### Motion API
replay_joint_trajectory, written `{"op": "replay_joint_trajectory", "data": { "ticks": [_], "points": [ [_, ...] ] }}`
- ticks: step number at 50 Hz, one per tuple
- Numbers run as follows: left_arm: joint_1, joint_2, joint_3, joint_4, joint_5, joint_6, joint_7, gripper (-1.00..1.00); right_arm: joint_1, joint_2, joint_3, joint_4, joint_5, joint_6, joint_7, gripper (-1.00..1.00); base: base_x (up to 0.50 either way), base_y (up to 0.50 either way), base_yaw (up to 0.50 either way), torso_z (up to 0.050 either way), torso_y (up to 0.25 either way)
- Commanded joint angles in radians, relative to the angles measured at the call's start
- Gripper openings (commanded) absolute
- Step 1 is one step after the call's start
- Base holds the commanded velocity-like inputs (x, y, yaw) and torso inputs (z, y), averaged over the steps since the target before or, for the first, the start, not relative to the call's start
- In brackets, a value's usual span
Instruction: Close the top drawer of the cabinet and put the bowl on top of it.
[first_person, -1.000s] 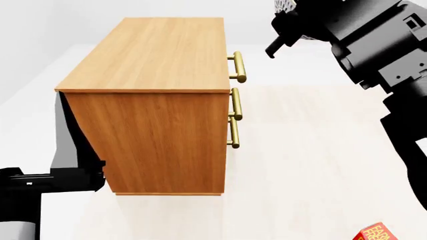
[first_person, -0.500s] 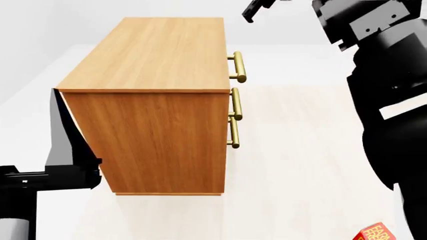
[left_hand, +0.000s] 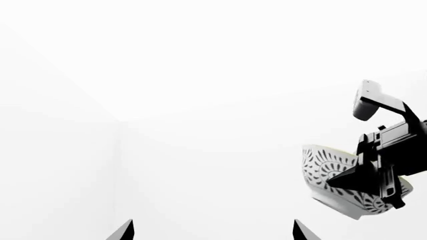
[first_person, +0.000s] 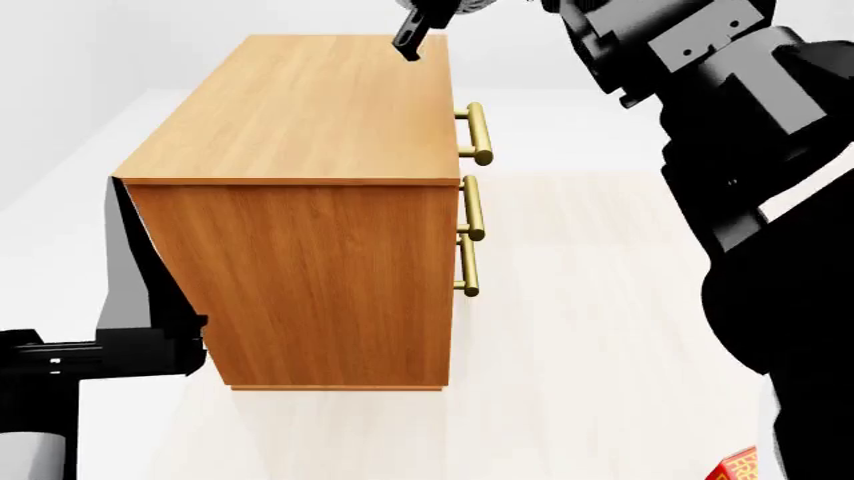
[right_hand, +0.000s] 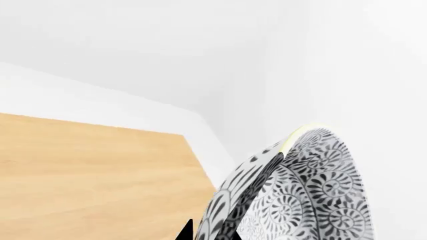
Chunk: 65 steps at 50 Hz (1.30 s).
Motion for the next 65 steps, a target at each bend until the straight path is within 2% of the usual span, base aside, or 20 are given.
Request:
{"op": "replay_joint_trajectory", "data": {
  "ticks": [1, 20, 61, 62, 65],
  "points": [
    [-0.011, -0.002, 0.006, -0.005, -0.002, -0.004, -0.001, 1.0, -0.003, -0.007, -0.098, -0.058, 0.18, -0.059, -0.057, -1.0, 0.0, 0.0, 0.0, 0.0, 0.0],
    [-0.022, -0.006, 0.005, -0.014, -0.009, -0.004, -0.004, 1.0, -0.045, -0.007, -0.123, -0.128, 0.256, -0.047, -0.073, -1.0, 0.0, 0.0, 0.0, 0.0, 0.0],
    [-0.021, -0.009, 0.015, -0.025, -0.006, 0.006, -0.011, 1.0, -0.077, -0.007, -0.129, -0.139, 0.284, -0.006, -0.099, -1.0, 0.0, 0.0, 0.0, 0.0, 0.0],
    [-0.021, -0.01, 0.014, -0.025, -0.006, 0.006, -0.011, 1.0, -0.076, -0.007, -0.129, -0.139, 0.285, -0.009, -0.101, 1.0, 0.0, 0.0, 0.0, 0.0, 0.0],
    [-0.021, -0.011, 0.012, -0.024, -0.008, 0.005, -0.012, 1.0, -0.071, -0.007, -0.128, -0.138, 0.302, -0.012, -0.106, 1.0, 0.0, 0.0, 0.0, 0.0, 0.0]
  ]
}}
